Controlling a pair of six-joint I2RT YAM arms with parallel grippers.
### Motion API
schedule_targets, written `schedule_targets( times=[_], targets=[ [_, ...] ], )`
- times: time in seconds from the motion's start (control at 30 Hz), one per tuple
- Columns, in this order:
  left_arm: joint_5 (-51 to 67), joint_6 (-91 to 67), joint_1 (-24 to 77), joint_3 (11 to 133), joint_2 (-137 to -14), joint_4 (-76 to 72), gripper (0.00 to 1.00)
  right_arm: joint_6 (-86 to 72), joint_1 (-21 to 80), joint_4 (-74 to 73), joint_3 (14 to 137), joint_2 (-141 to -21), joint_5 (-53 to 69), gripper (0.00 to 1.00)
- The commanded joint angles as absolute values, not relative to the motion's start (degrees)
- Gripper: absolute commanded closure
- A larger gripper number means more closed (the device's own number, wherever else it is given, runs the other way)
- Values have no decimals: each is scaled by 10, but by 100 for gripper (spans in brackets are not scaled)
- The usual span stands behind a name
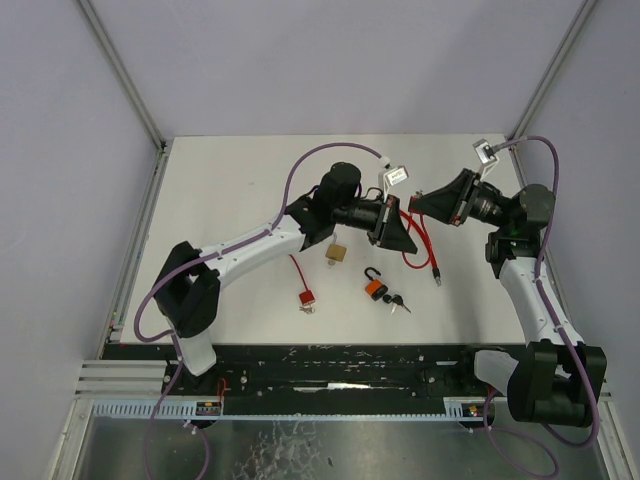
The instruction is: Lock with the key
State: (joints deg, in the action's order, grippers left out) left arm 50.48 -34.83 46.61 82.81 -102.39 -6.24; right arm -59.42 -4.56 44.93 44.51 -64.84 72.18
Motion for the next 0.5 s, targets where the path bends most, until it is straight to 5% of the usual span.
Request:
schedule_targets(
  times=[0.0,0.23,0.47],
  targets=[
    [478,-288,469,847,-990,-39,100,-556,-35,438,471,-634,754,100],
    [449,-221,470,843,-971,-13,100,-509,-34,400,467,-629,770,100],
    [444,-273,471,801,-957,-159,100,-529,-22,481,424,-622,762,100]
  ],
)
